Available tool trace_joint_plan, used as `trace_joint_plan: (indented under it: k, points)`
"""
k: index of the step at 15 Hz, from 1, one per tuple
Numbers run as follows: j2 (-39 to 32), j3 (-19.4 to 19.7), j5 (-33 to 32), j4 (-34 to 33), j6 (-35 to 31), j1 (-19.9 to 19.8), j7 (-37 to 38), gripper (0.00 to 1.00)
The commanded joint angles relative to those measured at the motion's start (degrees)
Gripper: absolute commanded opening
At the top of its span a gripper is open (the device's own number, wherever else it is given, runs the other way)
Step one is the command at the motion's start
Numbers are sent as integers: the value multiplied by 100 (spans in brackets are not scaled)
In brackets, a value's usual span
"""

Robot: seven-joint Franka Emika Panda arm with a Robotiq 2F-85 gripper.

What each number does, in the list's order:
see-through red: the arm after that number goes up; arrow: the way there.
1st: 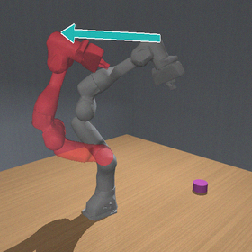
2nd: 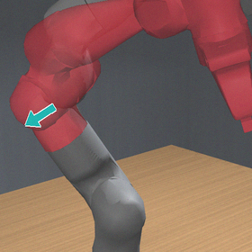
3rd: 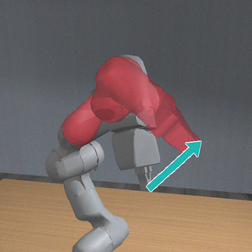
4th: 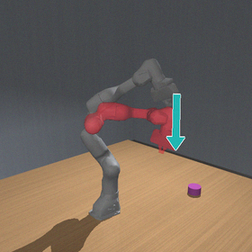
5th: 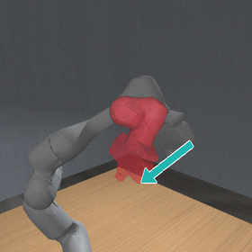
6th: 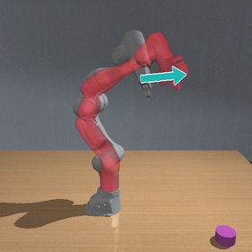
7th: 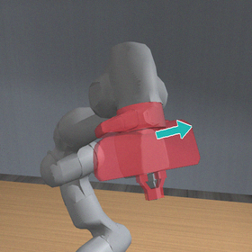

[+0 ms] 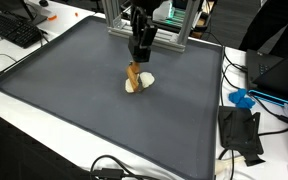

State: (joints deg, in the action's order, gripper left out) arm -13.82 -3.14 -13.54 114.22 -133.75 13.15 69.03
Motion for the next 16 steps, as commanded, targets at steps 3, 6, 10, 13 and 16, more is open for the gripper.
trace_joint_plan:
  k: [3, 6, 10, 13, 16]
  points:
    - [4, -76, 82, 121, -202, -163, -1599, 29]
    - [70, -102, 219, 131, -238, -212, -2513, 29]
    - [159, -129, 569, 133, -181, -290, -3703, 29]
    - [202, -112, 768, 115, -109, -311, -4402, 29]
    - [265, -135, 812, 116, -96, -343, -5133, 29]
